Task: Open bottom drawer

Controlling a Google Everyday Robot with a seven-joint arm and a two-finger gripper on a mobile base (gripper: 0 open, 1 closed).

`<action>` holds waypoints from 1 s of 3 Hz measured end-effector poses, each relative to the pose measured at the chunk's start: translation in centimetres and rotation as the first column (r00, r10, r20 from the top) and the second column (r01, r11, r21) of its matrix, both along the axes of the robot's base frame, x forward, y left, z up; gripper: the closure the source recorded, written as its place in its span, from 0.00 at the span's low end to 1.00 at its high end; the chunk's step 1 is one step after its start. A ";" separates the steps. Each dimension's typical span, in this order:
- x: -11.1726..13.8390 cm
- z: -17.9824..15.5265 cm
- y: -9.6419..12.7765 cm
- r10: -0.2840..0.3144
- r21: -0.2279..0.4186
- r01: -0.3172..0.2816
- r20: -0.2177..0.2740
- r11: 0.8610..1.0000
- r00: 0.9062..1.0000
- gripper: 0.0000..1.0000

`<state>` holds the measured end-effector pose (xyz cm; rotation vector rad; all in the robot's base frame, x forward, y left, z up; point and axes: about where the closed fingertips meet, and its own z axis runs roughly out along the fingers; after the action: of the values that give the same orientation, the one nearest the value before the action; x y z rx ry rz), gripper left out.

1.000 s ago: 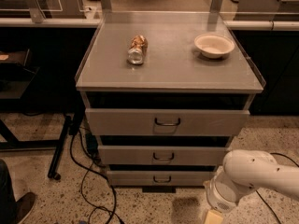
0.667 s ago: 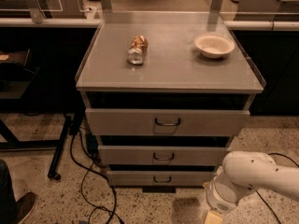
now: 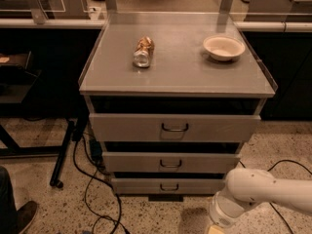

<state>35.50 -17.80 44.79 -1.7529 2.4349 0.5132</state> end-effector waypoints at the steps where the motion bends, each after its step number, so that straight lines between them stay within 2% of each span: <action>1: 1.2 -6.0 0.9 -0.016 0.040 0.018 -0.034 0.999 0.999 0.00; 3: 0.4 -6.5 1.0 -0.006 0.055 0.008 -0.045 0.998 0.999 0.00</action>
Offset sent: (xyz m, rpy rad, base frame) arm 0.0136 0.0054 -0.0440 0.0262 0.0145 -0.0110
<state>35.91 -16.78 38.32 -1.7287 2.4306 0.6196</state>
